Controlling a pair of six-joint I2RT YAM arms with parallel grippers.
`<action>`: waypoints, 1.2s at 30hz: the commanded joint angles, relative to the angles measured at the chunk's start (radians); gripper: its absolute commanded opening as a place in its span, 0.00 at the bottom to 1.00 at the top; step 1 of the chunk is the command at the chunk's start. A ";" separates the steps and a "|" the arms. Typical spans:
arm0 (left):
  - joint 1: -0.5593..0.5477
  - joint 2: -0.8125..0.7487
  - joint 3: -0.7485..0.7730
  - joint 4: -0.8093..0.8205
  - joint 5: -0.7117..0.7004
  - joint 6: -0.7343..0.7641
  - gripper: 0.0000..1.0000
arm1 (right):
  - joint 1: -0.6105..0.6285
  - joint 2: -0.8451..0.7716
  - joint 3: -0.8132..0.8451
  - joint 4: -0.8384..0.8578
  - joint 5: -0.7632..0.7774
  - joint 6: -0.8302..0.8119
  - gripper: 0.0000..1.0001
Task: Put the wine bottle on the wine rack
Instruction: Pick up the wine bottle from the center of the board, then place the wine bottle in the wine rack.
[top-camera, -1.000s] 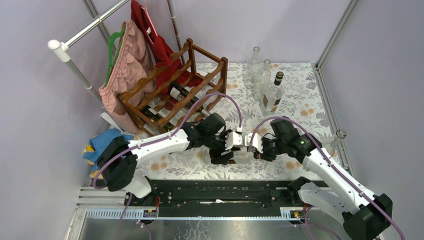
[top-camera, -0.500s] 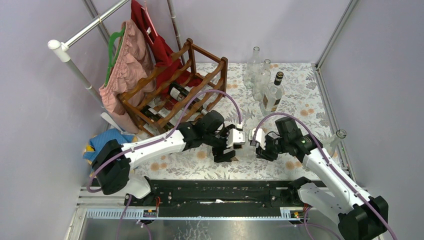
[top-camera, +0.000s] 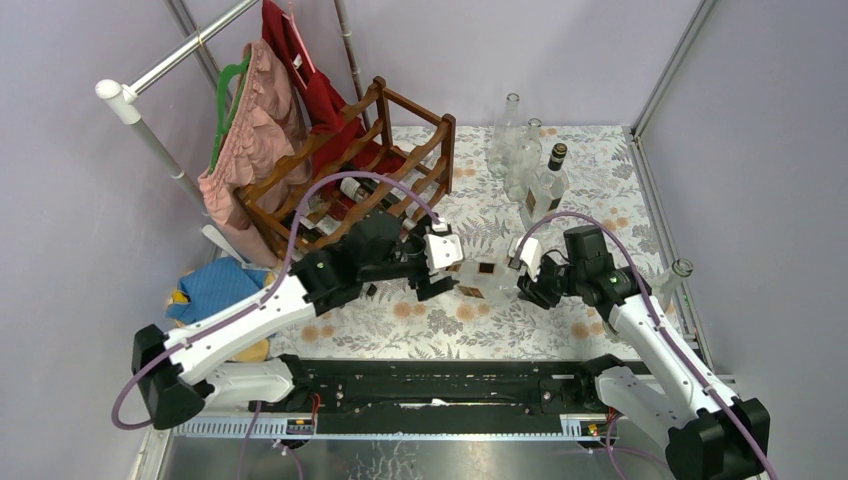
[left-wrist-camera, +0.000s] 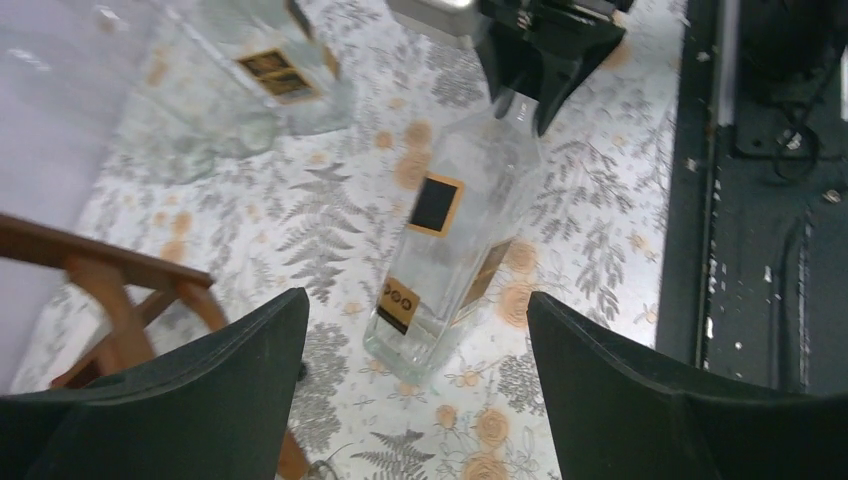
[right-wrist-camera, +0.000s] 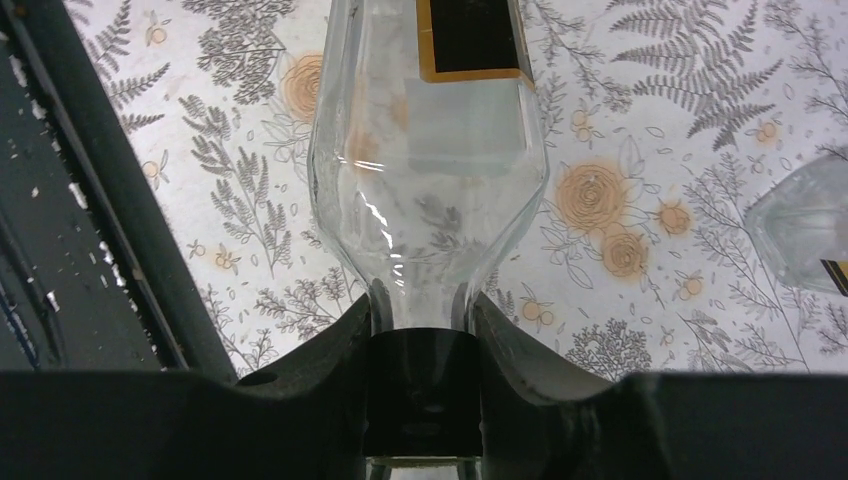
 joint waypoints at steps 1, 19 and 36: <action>0.005 -0.071 0.019 0.067 -0.134 -0.035 0.87 | -0.013 -0.001 0.063 0.128 0.032 0.069 0.00; 0.005 -0.302 -0.092 0.153 -0.354 -0.088 0.88 | -0.015 0.193 0.176 0.397 0.104 0.222 0.00; 0.051 -0.336 -0.175 0.237 -0.393 -0.110 0.88 | -0.015 0.295 0.218 0.581 0.093 0.453 0.00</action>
